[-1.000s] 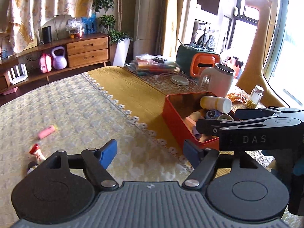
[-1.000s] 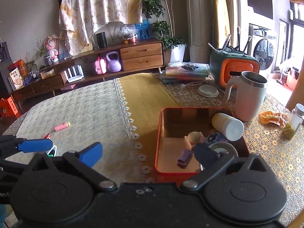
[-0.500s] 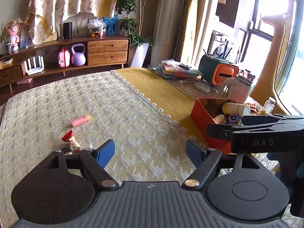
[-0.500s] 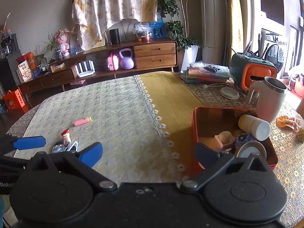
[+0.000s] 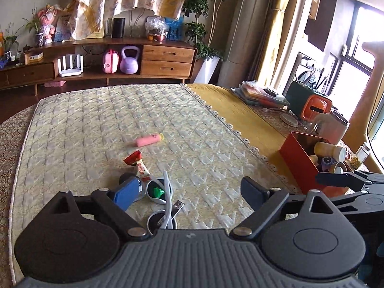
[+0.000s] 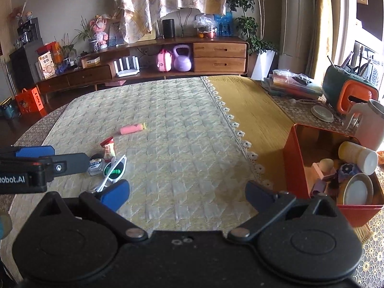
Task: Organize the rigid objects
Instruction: 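Withdraw both tools from the red box back over the table, then move the left tool to the clear bottle while the right tool approaches the white sunglasses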
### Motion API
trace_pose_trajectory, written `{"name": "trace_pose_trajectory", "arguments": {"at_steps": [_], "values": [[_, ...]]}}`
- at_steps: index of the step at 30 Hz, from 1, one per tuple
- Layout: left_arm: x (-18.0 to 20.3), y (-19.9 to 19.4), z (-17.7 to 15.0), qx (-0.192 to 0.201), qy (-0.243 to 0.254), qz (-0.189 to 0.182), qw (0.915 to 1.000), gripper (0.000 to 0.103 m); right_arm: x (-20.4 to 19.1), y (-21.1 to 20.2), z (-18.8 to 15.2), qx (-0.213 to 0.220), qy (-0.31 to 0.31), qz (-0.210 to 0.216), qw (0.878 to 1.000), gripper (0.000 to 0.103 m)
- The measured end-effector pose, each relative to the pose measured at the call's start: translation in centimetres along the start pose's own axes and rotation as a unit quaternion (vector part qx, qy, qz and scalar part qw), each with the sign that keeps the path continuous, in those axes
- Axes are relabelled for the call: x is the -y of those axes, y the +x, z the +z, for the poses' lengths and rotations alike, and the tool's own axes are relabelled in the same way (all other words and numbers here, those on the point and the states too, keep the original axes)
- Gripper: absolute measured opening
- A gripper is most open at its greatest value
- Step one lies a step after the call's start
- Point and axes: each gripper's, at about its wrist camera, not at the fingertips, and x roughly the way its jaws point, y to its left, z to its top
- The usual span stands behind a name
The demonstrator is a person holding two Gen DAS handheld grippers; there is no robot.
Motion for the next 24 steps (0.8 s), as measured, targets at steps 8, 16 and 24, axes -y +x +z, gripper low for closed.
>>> {"name": "trace_pose_trajectory", "arguments": {"at_steps": [8,16,24], "values": [[-2.6,1.5,-0.4,-0.001,-0.024,0.024,0.9994,0.102,-2.5,2.5,-1.1,-0.021,-0.012,0.004,1.000,0.103],[-4.3,3.2,-0.8,-0.007,-0.037,0.029,0.9989,0.102,-4.6,4.5,-1.8,-0.039,-0.022,0.006,0.999,0.103],[-4.7,4.5,-0.9,-0.007,-0.026,0.037,0.9990,0.102,-5.1,5.9,-1.9,-0.050,-0.025,0.003,0.998,0.103]]}}
